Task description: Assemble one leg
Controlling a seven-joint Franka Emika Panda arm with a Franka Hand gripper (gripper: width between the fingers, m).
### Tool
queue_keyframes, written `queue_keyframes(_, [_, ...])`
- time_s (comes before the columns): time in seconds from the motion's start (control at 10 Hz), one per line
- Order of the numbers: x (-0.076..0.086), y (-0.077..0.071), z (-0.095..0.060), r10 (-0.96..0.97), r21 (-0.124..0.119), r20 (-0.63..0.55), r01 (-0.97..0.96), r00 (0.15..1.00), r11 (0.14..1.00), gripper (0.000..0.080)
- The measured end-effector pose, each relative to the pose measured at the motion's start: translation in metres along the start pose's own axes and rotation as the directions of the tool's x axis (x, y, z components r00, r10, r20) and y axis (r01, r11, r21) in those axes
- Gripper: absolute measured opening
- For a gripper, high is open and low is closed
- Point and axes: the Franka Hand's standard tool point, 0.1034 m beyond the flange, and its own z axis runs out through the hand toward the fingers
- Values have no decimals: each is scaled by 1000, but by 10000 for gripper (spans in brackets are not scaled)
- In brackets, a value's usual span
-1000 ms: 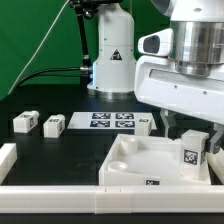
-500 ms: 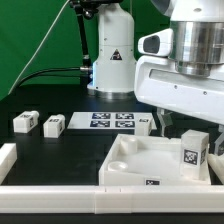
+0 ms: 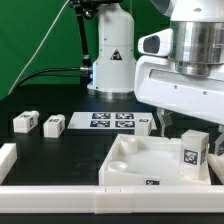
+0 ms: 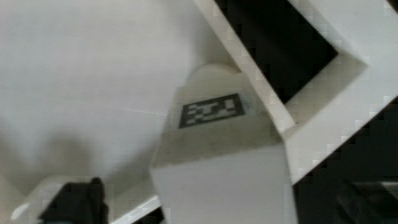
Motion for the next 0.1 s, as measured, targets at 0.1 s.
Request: queue_keyframes(0.1, [0, 0, 0, 0, 0, 0, 0, 1000, 1000, 649])
